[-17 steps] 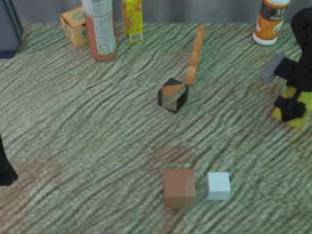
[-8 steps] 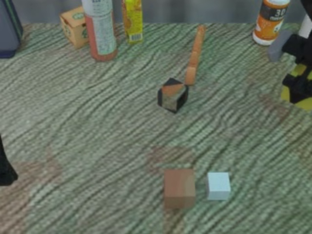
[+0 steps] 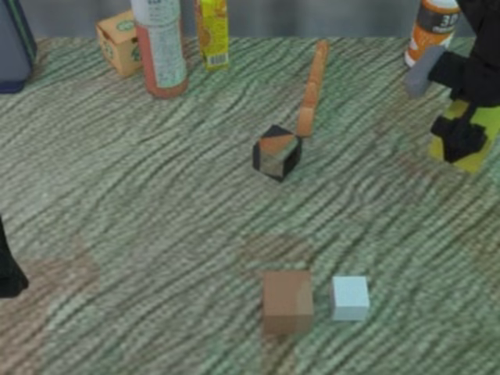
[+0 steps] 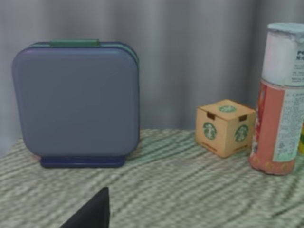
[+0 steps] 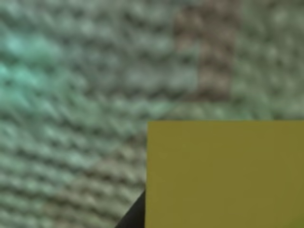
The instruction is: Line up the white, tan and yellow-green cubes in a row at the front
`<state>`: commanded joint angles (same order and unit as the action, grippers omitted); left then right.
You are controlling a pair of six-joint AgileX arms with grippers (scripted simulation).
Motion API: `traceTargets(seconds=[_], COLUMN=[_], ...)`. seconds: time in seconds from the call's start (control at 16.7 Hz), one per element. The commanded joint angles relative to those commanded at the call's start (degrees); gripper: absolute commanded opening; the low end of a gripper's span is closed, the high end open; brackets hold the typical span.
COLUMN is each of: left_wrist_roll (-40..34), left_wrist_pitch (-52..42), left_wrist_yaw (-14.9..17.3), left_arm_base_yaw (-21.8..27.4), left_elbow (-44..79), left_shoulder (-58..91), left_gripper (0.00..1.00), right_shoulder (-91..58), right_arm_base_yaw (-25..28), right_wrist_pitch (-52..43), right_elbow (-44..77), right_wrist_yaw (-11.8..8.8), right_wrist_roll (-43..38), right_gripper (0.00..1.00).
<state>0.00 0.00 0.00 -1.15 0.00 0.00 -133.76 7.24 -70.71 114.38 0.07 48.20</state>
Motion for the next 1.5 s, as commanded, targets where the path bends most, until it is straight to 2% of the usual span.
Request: traceTargets(seconds=[0.18,0.6,0.78,0.9,1.2,1.5], left_wrist_roll=[0.0,0.0,0.0,0.0,0.0,0.0], left_wrist_pitch=[0.0,0.0,0.0,0.0,0.0,0.0], left_wrist_yaw=[0.0,0.0,0.0,0.0,0.0,0.0], left_arm_base_yaw=[0.0,0.0,0.0,0.0,0.0,0.0], left_elbow=[0.0,0.0,0.0,0.0,0.0,0.0], left_shoulder=[0.0,0.0,0.0,0.0,0.0,0.0], left_gripper=[1.0,1.0,1.0,1.0,1.0,1.0], right_shoulder=[-1.8,-5.9,-6.6,-6.6,-6.4,-6.7], right_arm_base_yaw=[9.1,39.4,47.4,49.7,49.8,49.9], right_wrist_pitch=[-2.0,-7.7,-9.1,-9.5,-9.3,-0.5], right_elbow=[3.6,12.9,15.5,16.3,16.1,7.9], right_wrist_yaw=[0.0,0.0,0.1,0.2,0.1,0.1], right_wrist_roll=[-2.7,-11.9,-15.1,-16.2,-16.3,-16.2], right_gripper=[0.0,0.0,0.0,0.0,0.0,0.0])
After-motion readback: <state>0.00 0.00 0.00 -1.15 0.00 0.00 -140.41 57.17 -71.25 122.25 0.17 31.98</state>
